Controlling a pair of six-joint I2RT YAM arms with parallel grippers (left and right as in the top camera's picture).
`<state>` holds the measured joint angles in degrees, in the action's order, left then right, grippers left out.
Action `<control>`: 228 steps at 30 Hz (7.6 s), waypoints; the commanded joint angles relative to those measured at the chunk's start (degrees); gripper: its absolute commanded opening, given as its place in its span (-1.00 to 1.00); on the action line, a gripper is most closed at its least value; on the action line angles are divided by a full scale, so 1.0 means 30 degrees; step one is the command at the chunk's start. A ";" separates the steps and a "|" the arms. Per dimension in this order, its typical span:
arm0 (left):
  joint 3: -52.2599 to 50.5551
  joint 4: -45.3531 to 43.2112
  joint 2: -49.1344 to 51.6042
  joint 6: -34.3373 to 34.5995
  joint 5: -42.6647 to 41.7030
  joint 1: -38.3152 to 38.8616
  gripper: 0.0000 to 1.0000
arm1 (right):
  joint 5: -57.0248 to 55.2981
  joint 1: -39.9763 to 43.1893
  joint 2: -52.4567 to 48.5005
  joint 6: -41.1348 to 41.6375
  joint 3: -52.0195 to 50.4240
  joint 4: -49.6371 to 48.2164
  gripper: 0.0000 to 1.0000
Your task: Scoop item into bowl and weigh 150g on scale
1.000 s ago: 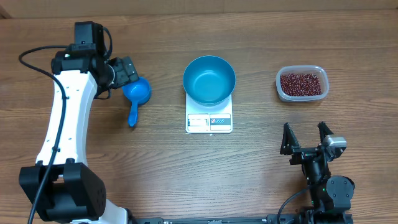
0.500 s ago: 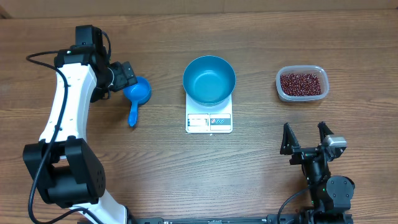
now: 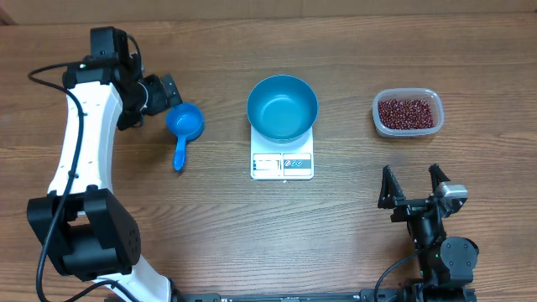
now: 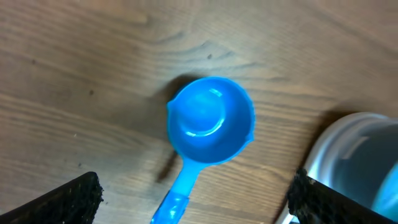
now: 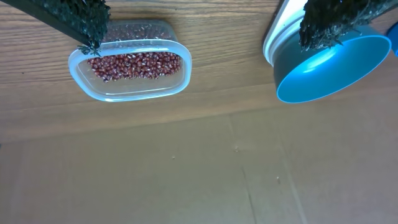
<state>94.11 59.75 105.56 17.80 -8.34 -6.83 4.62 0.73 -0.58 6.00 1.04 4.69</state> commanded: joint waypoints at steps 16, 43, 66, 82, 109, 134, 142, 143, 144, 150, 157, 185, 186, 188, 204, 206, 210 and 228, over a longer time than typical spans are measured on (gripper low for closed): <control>0.0058 0.1282 0.0066 -0.0532 0.0284 -0.0219 0.99 | -0.0029 -0.0044 0.0146 0.0044 -0.0204 -0.0095 1.00; -0.1967 0.3978 0.0066 -0.1814 0.0423 0.1093 0.93 | -0.0029 -0.0044 0.0153 0.0044 -0.0204 -0.0095 1.00; -0.3315 0.2295 0.0066 -0.2965 0.0423 0.1093 0.99 | -0.0022 -0.0044 0.0153 0.0044 -0.0204 -0.0095 1.00; -0.4248 0.1858 0.0066 -0.4350 -0.3956 0.1311 0.83 | -0.0022 -0.0044 0.0153 0.0044 -0.0204 -0.0095 1.00; -0.4248 0.0073 0.0066 -0.4648 -0.1719 0.1282 0.99 | -0.0022 -0.0044 0.0153 0.0044 -0.0204 -0.0095 1.00; -0.5625 -0.0022 0.0066 -0.3439 0.0619 0.1290 0.95 | -0.0022 -0.0044 0.0153 0.0044 -0.0204 -0.0095 1.00; -0.6033 -0.0670 0.0066 -0.3861 -0.0189 0.1683 0.80 | -0.0022 -0.0044 0.0153 0.0044 -0.0197 -0.0095 1.00; -0.6193 -0.1013 0.0066 -0.3876 -0.0168 0.1792 0.79 | -0.0022 -0.0044 0.0153 0.0044 -0.0204 -0.0095 1.00; -0.6368 -0.1341 0.0066 -0.3869 -0.0175 0.1894 0.79 | -0.0022 -0.0044 0.0153 0.0044 -0.0197 -0.0095 1.00; -0.6827 -0.1880 0.0066 -0.3861 -0.0430 0.2637 0.80 | -0.0022 -0.0044 0.0153 0.0044 -0.0204 -0.0095 1.00; -0.6776 -0.2528 0.0058 -0.3796 -0.1464 0.2659 0.77 | -0.0022 -0.0044 0.0153 0.0044 -0.0204 -0.0095 1.00; -0.8357 -0.6601 0.0066 -0.2317 0.0670 0.2659 0.11 | -0.0022 -0.0044 0.0153 0.0044 -0.0204 -0.0095 1.00; -0.8357 -0.6623 0.0066 -0.2127 0.0925 0.2659 0.08 | -0.0022 -0.0044 0.0153 0.0044 -0.0204 -0.0095 0.99; -0.8357 -0.6615 0.0066 -0.1749 0.1588 0.2659 0.00 | -0.0022 -0.0044 0.0153 0.0044 -0.0204 -0.0095 1.00; -0.8415 -0.7431 0.0066 -0.0903 0.1967 0.2674 -0.32 | -0.0022 -0.0044 0.0146 0.0044 -0.0204 -0.0095 1.00; -0.8488 -0.7439 0.0066 -0.0911 0.1967 0.2674 -0.38 | -0.0022 -0.0044 0.0146 0.0044 -0.0204 -0.0095 1.00; -0.8684 -0.7526 0.0066 -0.0918 0.1996 0.2674 -0.38 | -0.0022 -0.0044 0.0153 0.0044 -0.0204 -0.0095 1.00; -0.8794 -0.8094 0.0066 -0.0911 0.1916 0.2674 -0.51 | -0.0022 -0.0044 0.0146 0.0044 -0.0197 -0.0095 1.00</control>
<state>67.94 35.70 105.56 14.68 -3.14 0.95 4.62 0.71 -0.58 5.98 1.04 4.67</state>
